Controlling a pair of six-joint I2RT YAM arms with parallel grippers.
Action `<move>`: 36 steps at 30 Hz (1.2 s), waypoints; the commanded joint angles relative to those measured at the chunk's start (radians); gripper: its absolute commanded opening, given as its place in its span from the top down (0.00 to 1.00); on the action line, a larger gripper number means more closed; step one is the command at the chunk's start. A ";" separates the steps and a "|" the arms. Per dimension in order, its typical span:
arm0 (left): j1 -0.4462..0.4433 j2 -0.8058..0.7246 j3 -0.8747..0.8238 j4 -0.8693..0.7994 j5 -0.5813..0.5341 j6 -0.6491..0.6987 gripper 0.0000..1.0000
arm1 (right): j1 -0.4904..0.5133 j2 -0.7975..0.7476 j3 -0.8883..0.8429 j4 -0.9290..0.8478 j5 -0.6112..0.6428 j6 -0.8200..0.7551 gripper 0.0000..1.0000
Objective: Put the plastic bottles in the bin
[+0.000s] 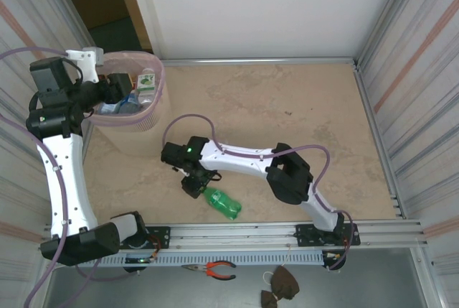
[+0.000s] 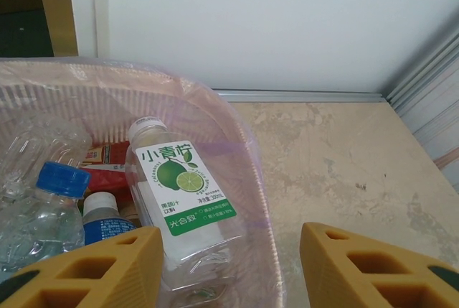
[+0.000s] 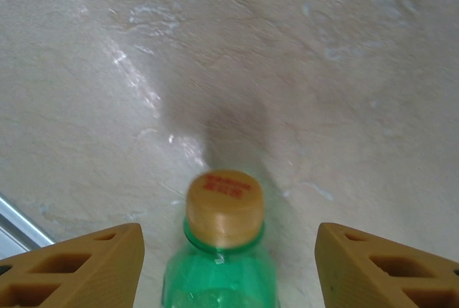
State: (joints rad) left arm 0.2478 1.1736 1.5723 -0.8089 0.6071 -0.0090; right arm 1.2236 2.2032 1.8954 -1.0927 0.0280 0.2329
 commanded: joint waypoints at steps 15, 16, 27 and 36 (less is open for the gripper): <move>0.005 -0.025 -0.019 0.027 0.022 -0.009 0.47 | 0.018 0.154 0.105 -0.114 0.047 -0.024 0.53; 0.006 -0.024 -0.019 0.027 0.023 -0.008 0.47 | 0.018 0.152 0.105 -0.116 0.048 -0.024 0.56; 0.007 -0.022 -0.023 0.055 0.060 -0.028 0.47 | -0.017 0.017 0.093 -0.092 0.079 0.002 0.71; 0.005 -0.043 -0.103 0.233 0.213 -0.108 0.46 | -0.126 -0.273 -0.074 0.101 -0.010 0.058 0.71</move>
State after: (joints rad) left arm 0.2478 1.1645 1.4864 -0.6750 0.7338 -0.0723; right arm 1.1305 2.0377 1.8709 -1.0573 0.0555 0.2501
